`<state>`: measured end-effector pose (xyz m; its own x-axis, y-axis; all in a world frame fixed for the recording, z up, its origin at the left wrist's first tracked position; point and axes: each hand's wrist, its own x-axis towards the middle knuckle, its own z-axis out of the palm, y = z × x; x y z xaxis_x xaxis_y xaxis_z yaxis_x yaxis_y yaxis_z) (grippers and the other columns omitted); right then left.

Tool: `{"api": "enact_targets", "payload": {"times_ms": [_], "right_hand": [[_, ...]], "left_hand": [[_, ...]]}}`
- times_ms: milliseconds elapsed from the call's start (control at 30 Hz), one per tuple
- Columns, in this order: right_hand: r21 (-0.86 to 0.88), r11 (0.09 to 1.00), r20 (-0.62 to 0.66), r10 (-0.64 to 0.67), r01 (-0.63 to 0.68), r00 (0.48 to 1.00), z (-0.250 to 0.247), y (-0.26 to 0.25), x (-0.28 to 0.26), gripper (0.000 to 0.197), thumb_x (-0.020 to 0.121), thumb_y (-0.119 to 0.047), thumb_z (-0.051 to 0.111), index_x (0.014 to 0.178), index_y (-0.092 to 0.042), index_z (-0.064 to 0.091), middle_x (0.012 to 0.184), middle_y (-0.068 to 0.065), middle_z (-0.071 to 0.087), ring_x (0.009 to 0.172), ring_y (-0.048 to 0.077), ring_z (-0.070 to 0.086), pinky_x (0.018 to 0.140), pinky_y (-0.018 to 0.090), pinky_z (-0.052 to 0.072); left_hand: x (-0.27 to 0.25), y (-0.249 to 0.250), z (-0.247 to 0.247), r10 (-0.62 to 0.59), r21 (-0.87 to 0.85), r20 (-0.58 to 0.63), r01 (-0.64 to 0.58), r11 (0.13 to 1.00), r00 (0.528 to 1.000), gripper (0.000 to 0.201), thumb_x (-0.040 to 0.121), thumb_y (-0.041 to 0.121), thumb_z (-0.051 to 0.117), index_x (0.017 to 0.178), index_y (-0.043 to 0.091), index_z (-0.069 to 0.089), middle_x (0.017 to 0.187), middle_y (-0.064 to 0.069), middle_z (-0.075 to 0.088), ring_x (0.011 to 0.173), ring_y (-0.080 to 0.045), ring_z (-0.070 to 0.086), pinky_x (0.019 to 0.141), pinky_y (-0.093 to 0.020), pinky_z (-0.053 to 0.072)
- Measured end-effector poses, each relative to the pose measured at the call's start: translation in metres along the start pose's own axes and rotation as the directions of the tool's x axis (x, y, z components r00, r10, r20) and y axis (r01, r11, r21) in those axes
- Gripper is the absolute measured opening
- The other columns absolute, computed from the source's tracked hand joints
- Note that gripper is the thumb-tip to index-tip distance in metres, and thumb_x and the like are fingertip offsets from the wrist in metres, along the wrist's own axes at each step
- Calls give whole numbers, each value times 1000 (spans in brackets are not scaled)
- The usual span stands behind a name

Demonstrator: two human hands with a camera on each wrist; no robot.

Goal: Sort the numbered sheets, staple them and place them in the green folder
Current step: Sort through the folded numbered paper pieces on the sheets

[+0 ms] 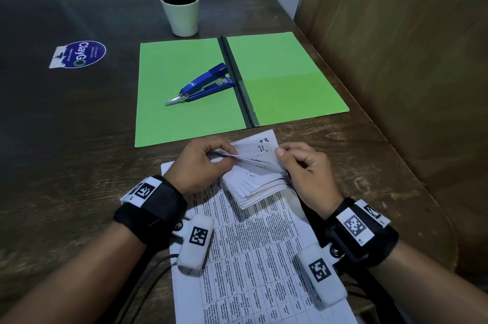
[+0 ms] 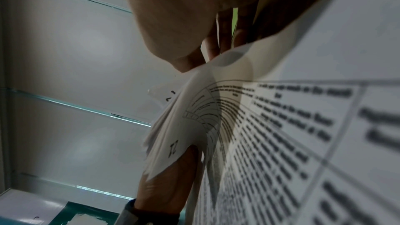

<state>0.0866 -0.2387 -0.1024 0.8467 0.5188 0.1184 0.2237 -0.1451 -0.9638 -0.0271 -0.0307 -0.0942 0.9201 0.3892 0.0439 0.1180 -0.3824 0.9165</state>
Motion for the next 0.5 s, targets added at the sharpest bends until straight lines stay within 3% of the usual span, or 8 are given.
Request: {"api": "enact_targets", "payload": {"times_ms": [67,133,200,267,367,500], "right_hand": [[-18,1000,24,20,-19,1000,0,1,0,14,87,-21,75,75,-26,77,105,-5,68,104,19,63,86,32,49],[-42,999,61,14,-11,998,0,1,-1,14,82,-18,80,81,-31,77,107,-5,68,109,20,61,89,29,48],[-46,999,87,9,-5,996,1,-2,-2,23,79,-15,82,96,-29,75,108,-5,68,107,13,62,88,22,48],[2,999,97,31,-32,995,0,-5,-3,42,79,-9,82,115,-27,69,109,-7,70,101,5,64,83,16,50],[36,998,78,46,-49,996,-1,-5,-3,50,80,-5,80,122,-27,64,107,-8,71,97,1,64,80,14,51],[44,999,50,26,-28,998,1,-4,-3,40,80,-4,80,114,-21,70,100,-8,75,93,6,68,80,24,56]], "left_hand": [[0,-1,0,3,-20,-6,-3,1000,1000,9,73,28,73,81,33,74,99,7,76,97,-14,71,94,-37,56],[0,-2,0,7,-37,-6,-7,999,1000,20,80,14,76,88,32,74,100,9,76,98,-12,71,94,-31,55],[-1,-1,-1,15,-34,4,-15,999,1000,30,82,9,74,104,30,73,103,9,76,99,-9,70,93,-26,54],[-2,1,-2,17,-20,18,-17,1000,1000,34,84,2,72,110,25,74,106,10,75,95,-1,69,88,-19,53],[-2,5,-2,48,9,26,-49,999,998,25,86,-7,69,96,14,77,104,18,70,90,13,65,81,-4,45],[-1,3,-2,44,-1,28,-44,999,999,28,85,-8,69,87,19,76,94,35,69,93,16,63,81,-1,41]]}}
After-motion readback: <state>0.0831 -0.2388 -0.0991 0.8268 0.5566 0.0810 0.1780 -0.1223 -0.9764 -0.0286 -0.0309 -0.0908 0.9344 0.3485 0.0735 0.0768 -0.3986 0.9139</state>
